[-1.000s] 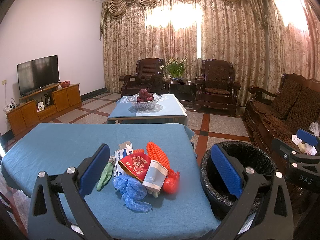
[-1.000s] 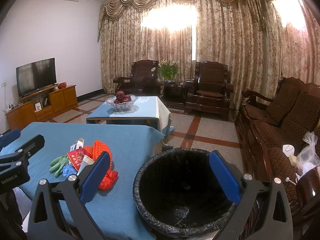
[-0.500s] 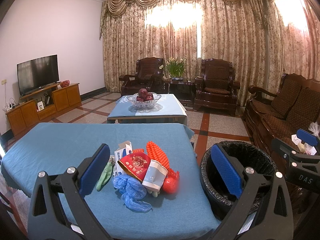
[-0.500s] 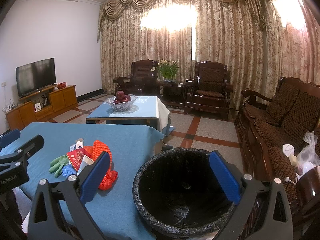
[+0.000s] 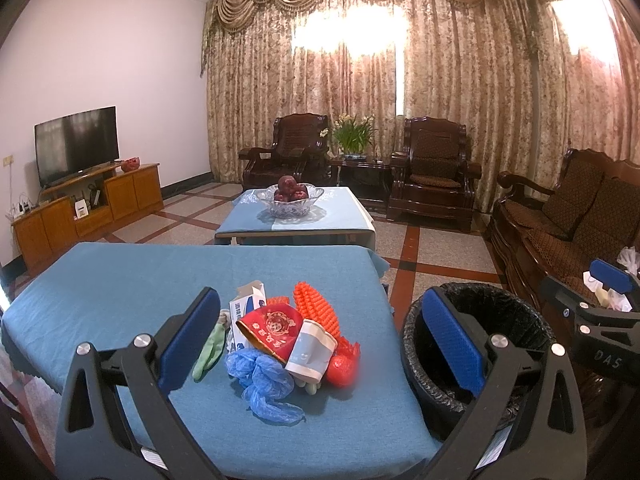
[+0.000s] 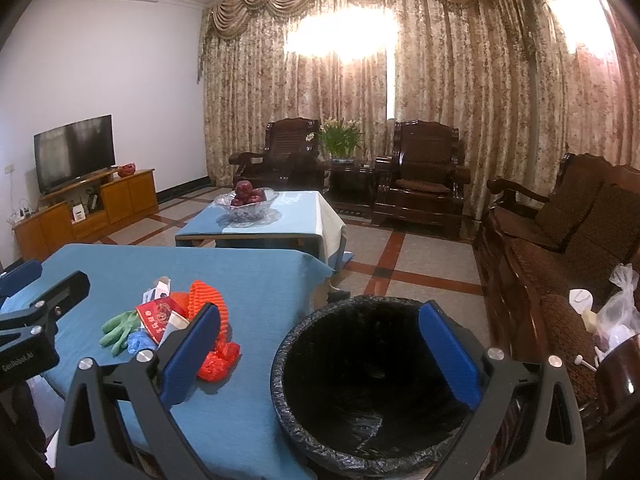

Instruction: Collect trash

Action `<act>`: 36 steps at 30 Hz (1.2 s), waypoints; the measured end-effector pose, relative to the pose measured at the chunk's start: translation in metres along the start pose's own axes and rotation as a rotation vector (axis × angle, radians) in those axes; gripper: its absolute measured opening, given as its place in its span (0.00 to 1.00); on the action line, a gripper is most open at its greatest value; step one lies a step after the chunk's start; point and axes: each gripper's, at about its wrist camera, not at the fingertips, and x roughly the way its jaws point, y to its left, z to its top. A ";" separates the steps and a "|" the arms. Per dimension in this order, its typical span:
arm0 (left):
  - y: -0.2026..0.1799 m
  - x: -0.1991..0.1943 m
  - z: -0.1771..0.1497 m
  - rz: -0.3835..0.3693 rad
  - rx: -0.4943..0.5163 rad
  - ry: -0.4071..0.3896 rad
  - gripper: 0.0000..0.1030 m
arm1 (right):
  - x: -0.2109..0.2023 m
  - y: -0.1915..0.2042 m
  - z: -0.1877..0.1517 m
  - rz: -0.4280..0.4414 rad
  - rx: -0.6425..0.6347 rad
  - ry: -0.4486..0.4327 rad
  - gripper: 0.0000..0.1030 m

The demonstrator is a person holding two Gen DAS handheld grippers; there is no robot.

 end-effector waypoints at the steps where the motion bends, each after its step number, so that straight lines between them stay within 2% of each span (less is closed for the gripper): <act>1: 0.001 0.001 0.000 0.001 -0.003 0.001 0.95 | 0.001 0.002 0.000 0.004 0.000 0.000 0.94; 4: 0.014 0.003 -0.005 0.023 -0.005 -0.001 0.95 | 0.002 0.006 0.001 0.017 -0.005 0.007 0.94; 6: 0.027 0.019 -0.012 0.057 -0.014 -0.006 0.95 | 0.006 0.013 0.000 0.035 -0.011 0.019 0.94; 9: 0.051 0.036 -0.021 0.138 -0.021 -0.008 0.95 | 0.013 0.025 -0.003 0.065 -0.027 0.030 0.94; 13: 0.085 0.052 -0.032 0.213 -0.040 0.041 0.95 | 0.028 0.048 -0.011 0.121 -0.053 0.058 0.94; 18: 0.122 0.072 -0.052 0.271 -0.062 0.126 0.95 | 0.054 0.076 -0.020 0.197 -0.066 0.104 0.94; 24: 0.143 0.086 -0.070 0.302 -0.053 0.182 0.95 | 0.094 0.123 -0.040 0.278 -0.110 0.186 0.86; 28: 0.155 0.093 -0.076 0.299 -0.070 0.196 0.95 | 0.115 0.147 -0.052 0.310 -0.127 0.244 0.84; 36: 0.175 0.109 -0.087 0.307 -0.099 0.228 0.95 | 0.150 0.172 -0.074 0.304 -0.180 0.306 0.80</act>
